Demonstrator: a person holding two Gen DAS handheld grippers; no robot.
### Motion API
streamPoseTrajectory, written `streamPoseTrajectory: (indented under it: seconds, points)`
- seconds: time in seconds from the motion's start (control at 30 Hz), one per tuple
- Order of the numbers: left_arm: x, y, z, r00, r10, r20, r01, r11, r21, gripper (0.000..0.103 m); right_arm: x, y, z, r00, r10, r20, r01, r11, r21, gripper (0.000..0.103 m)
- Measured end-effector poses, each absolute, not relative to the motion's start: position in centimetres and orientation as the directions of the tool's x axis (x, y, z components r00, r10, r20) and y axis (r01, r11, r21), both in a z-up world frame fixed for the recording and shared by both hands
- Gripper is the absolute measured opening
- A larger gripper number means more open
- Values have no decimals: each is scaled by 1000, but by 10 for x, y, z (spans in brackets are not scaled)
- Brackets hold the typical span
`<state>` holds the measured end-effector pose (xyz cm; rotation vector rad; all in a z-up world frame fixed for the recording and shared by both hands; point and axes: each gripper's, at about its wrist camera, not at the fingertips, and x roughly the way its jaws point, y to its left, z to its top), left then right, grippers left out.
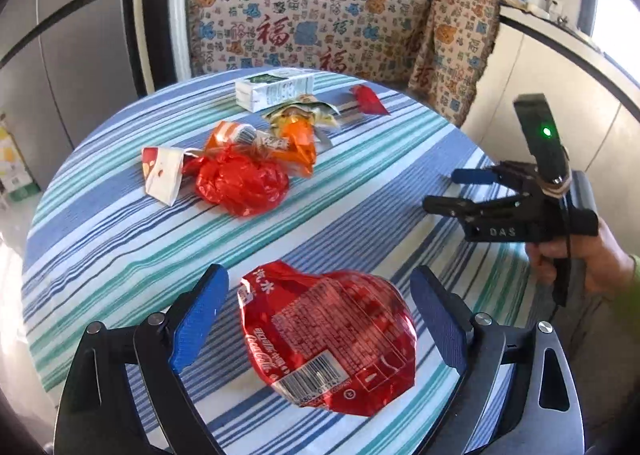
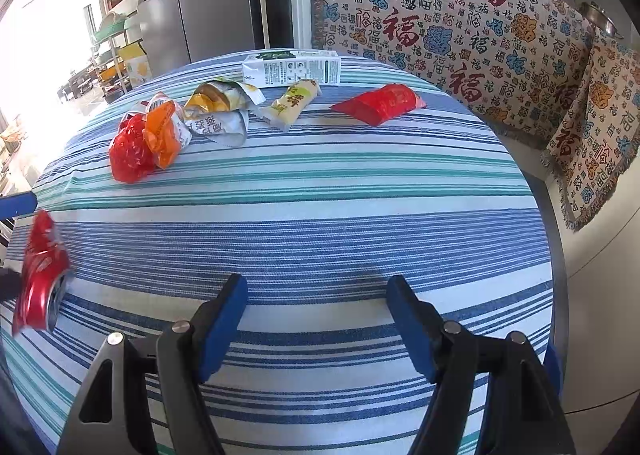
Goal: Collect trash
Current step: 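Grasp the crushed red Coca-Cola can with the left tool and lift it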
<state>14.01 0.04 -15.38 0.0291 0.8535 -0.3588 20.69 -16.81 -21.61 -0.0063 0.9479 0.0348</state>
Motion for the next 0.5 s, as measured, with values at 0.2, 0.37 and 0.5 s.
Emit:
streamPoseTrajectory:
  seconds: [0.2, 0.37, 0.5]
  points:
    - [147, 15, -155, 587, -316, -746, 291, 941, -170, 93, 206, -168, -217, 583, 29, -812, -36, 999, 10, 74]
    - [113, 4, -150, 538, -395, -745, 494, 863, -102, 97, 206, -168, -217, 583, 29, -812, -36, 999, 9, 74]
    - [92, -12, -158, 544, -364, -756, 582, 813, 28, 99, 205, -168, -217, 584, 27, -811, -34, 999, 9, 74]
